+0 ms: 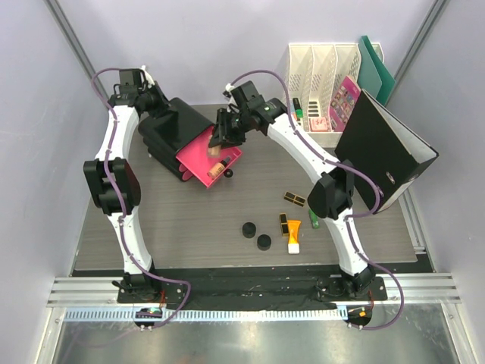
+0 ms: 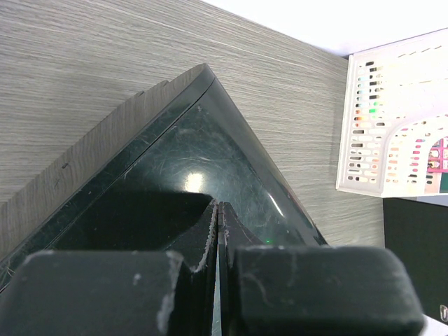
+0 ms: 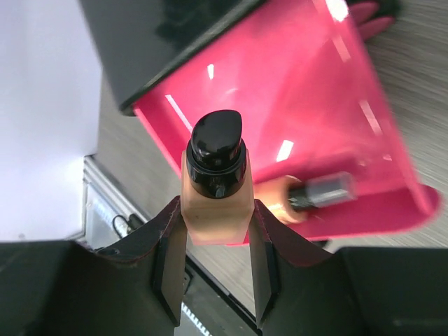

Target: Organize the makeup

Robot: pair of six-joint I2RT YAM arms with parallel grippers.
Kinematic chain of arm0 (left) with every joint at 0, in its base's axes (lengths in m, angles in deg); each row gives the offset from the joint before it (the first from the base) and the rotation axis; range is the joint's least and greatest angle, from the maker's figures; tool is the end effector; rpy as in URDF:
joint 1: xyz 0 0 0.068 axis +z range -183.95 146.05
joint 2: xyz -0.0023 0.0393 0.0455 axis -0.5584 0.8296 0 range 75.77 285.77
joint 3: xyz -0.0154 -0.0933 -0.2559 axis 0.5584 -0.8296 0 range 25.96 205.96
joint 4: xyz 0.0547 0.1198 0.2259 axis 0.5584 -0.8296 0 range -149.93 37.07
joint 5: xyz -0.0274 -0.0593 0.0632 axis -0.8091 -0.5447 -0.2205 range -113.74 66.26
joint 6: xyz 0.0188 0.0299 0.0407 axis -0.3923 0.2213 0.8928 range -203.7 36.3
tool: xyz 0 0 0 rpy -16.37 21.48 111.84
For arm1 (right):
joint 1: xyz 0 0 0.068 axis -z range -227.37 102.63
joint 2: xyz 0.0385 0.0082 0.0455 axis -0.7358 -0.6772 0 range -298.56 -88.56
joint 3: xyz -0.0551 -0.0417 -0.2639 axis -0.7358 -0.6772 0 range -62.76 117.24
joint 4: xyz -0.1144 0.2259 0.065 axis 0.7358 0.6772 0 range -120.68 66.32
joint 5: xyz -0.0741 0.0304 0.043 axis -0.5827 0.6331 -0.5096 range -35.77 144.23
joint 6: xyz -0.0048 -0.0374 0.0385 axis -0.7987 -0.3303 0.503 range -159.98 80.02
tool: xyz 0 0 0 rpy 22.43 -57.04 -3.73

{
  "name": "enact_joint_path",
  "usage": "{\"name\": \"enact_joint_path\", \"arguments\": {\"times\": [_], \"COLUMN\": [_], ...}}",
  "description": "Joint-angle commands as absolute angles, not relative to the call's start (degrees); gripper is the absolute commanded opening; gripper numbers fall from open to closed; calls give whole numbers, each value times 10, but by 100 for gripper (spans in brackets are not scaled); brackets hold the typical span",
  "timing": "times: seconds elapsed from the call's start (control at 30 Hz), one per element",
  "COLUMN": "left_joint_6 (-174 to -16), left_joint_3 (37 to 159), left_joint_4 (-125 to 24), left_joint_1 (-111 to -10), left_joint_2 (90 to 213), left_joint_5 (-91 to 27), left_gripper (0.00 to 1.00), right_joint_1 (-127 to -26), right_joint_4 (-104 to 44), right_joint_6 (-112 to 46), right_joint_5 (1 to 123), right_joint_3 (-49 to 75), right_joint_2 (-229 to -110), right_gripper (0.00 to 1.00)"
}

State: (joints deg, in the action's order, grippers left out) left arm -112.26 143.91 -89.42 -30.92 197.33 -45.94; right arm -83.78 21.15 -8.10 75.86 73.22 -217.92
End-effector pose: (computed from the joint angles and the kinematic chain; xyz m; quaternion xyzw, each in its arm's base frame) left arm 0.4883 0.0124 0.3141 -0.1639 0.8783 -0.2616 0.3651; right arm 0.3941 0.3068 0.3294 -0.1073 0.9046 0.3536 0.2124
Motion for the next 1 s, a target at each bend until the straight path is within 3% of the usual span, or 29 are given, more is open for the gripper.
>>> {"name": "enact_joint_path", "arguments": {"times": [0.0, 0.4, 0.5, 0.53, 0.63, 0.73, 0.97], "left_joint_6": [-1097, -1096, -1095, -1094, -1093, -1093, -1095], "left_joint_3": [1392, 1393, 1391, 1392, 1393, 1397, 1403], "left_joint_4": [-1044, -1044, -1043, -1042, -1043, -1042, -1044], "left_joint_1": [-307, -308, -307, -307, -308, -307, -307], "left_joint_2": [2032, 2032, 2030, 2031, 2031, 2033, 2036], "left_joint_5": [-421, -424, -424, -423, -421, -420, -421], "left_gripper": [0, 0, 0, 0, 0, 0, 0], "right_joint_1": [-847, -851, -852, -853, -853, -853, -849], "right_joint_4": [172, 152, 147, 145, 137, 132, 140], "right_joint_6": [-66, -51, -53, -55, -63, -69, -77], "right_joint_5": [802, 816, 817, 811, 787, 772, 725], "right_joint_3": [781, 790, 801, 802, 802, 803, 793], "right_joint_2": [-2201, -2249, -2256, -2253, -2245, -2234, -2186], "right_gripper": [2, 11, 39, 54, 73, 80, 80]}}
